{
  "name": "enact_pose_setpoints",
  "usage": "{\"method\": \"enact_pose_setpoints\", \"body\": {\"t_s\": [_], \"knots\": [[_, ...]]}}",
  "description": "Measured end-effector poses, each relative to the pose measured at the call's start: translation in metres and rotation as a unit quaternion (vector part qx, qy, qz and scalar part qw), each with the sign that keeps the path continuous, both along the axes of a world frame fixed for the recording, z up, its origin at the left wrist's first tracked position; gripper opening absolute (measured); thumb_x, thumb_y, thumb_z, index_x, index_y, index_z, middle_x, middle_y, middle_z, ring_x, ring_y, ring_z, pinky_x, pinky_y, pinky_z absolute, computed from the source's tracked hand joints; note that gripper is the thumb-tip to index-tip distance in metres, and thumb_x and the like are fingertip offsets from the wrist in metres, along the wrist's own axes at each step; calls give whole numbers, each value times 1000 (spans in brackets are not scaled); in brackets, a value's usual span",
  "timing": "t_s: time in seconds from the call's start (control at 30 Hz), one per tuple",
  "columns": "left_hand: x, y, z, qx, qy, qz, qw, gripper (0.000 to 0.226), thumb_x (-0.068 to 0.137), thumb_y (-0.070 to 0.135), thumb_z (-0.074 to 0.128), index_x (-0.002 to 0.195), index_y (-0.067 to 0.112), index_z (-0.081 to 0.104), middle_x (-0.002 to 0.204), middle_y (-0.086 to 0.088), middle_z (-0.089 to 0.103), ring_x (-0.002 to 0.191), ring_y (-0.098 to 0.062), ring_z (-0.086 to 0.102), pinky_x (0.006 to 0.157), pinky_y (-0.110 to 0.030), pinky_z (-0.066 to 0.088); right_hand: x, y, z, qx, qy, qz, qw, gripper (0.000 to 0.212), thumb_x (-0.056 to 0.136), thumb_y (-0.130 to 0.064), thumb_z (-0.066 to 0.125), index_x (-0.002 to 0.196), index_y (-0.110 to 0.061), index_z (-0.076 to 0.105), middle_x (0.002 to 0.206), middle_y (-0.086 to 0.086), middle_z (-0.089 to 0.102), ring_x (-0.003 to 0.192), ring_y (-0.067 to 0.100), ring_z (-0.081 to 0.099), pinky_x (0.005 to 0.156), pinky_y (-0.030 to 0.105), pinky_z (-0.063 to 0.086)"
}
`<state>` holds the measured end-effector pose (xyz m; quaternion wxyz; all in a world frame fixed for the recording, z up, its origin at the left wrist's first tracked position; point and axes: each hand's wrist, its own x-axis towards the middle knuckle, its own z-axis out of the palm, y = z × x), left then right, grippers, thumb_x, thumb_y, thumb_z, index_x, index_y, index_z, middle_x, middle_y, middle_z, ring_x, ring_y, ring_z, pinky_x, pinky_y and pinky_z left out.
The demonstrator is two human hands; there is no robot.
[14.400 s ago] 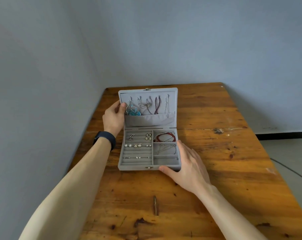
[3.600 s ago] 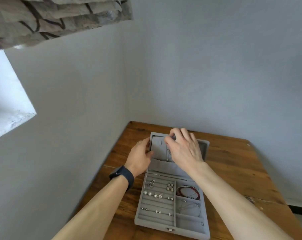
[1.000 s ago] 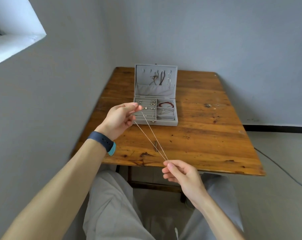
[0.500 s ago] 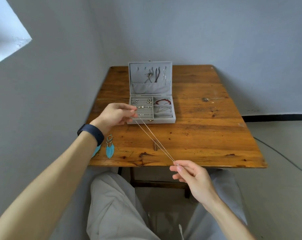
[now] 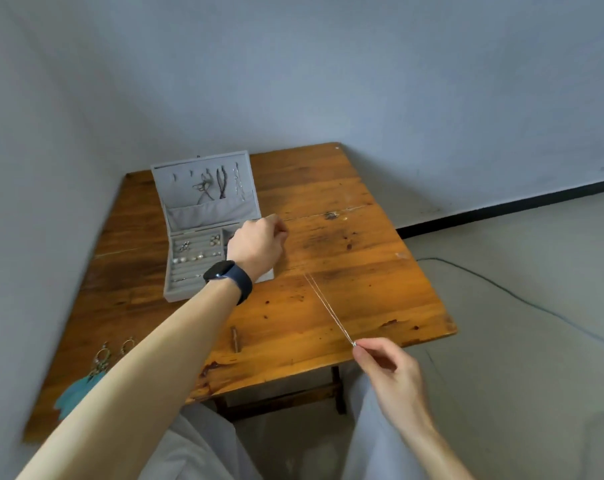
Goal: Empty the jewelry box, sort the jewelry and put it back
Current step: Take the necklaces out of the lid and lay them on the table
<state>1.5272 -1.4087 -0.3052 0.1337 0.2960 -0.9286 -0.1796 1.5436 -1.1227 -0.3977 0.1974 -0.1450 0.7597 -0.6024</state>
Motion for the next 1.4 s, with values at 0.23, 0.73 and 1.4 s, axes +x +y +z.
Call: {"method": "enact_pose_setpoints", "body": {"t_s": [0.23,0.73,1.4], "knots": [[-86,23,-29,-4,-34,-40,999,14,98,25,57,101,27,71,99,-3,69,86,-28,64,68,-34,51,-44,12,-5,113,75,-85,987,10,89,-35,72,86,-43,67,84,-29,69,86,-12,60,63,7,44],[-134,22,-78,34,-15,-95,995,20,97,22,62,112,21,75,113,-2,68,94,-15,59,79,-28,50,-47,11,-49,178,363,-103,909,16,87,-28,76,98,-17,77,90,-4,64,68,1,52,61,5,39],[-84,35,-50,48,-68,-130,988,39,98,28,53,137,25,58,128,-5,64,110,-23,63,88,-37,56,-50,25,-15,191,339,-66,919,22,90,-22,71,112,-21,72,101,-9,64,87,9,57,68,13,42]]}}
